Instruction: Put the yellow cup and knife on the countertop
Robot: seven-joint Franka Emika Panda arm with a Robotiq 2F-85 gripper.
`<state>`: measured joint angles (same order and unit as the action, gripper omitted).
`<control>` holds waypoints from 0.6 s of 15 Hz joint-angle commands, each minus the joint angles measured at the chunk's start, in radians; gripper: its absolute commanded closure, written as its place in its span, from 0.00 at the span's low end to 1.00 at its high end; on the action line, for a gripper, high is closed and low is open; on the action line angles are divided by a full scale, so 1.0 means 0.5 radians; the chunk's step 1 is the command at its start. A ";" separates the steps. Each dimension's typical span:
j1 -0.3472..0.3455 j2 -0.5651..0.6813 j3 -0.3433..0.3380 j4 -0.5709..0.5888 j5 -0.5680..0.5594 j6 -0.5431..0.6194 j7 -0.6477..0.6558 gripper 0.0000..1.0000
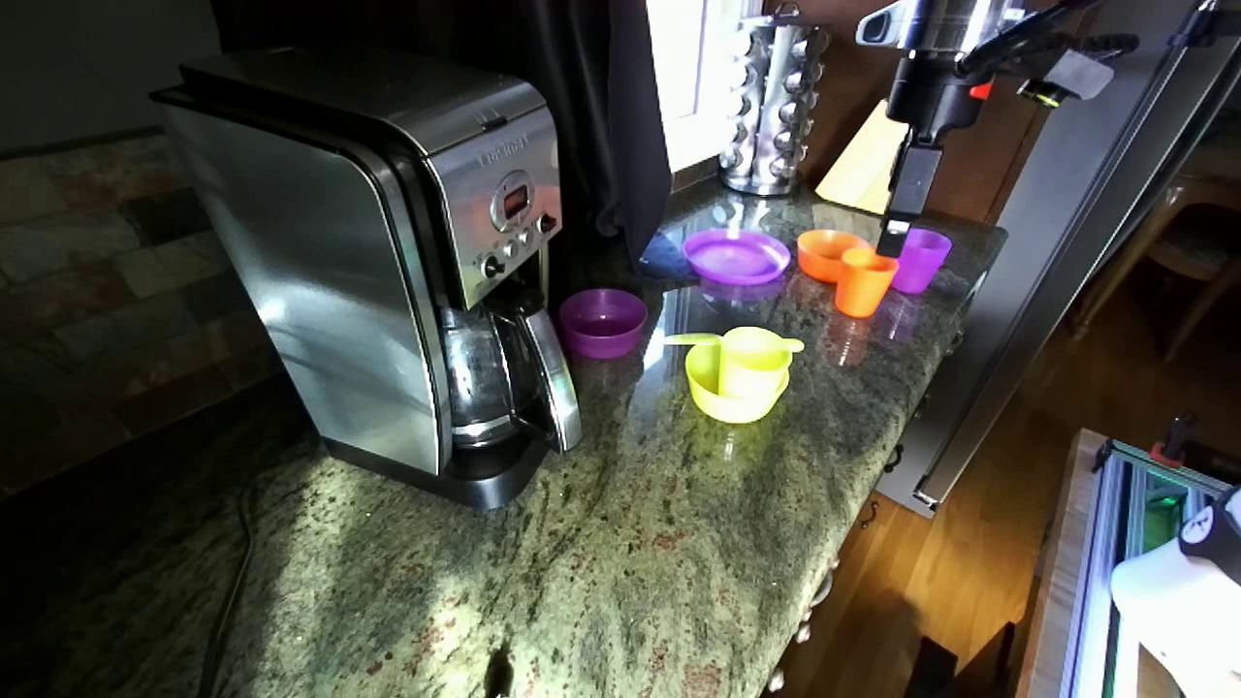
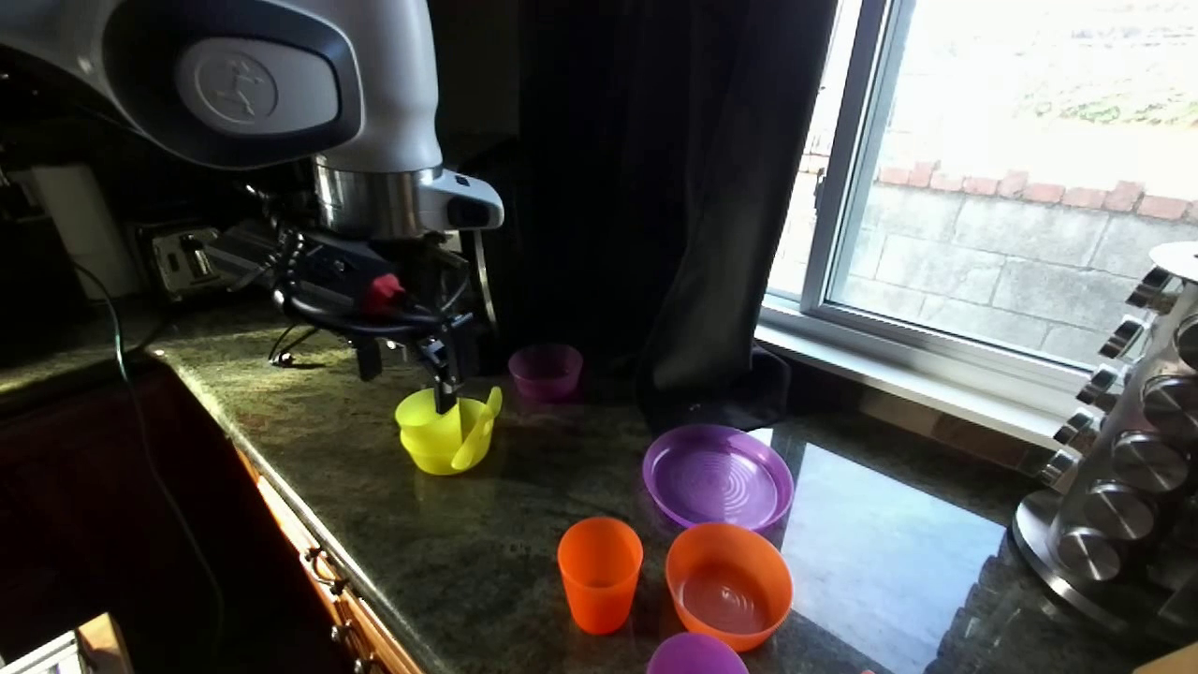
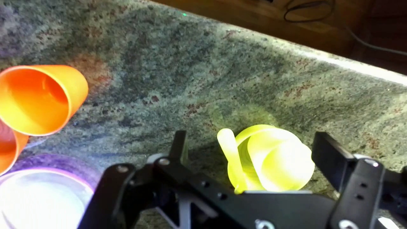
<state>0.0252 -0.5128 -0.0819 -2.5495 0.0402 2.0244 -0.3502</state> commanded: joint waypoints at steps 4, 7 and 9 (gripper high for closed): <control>0.051 0.073 0.012 -0.076 -0.005 0.213 0.011 0.00; 0.050 0.074 0.011 -0.067 -0.005 0.213 0.011 0.00; 0.050 0.070 0.011 -0.065 -0.005 0.213 0.011 0.00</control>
<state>0.0466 -0.4776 -0.0729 -2.5834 0.0398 2.1328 -0.3468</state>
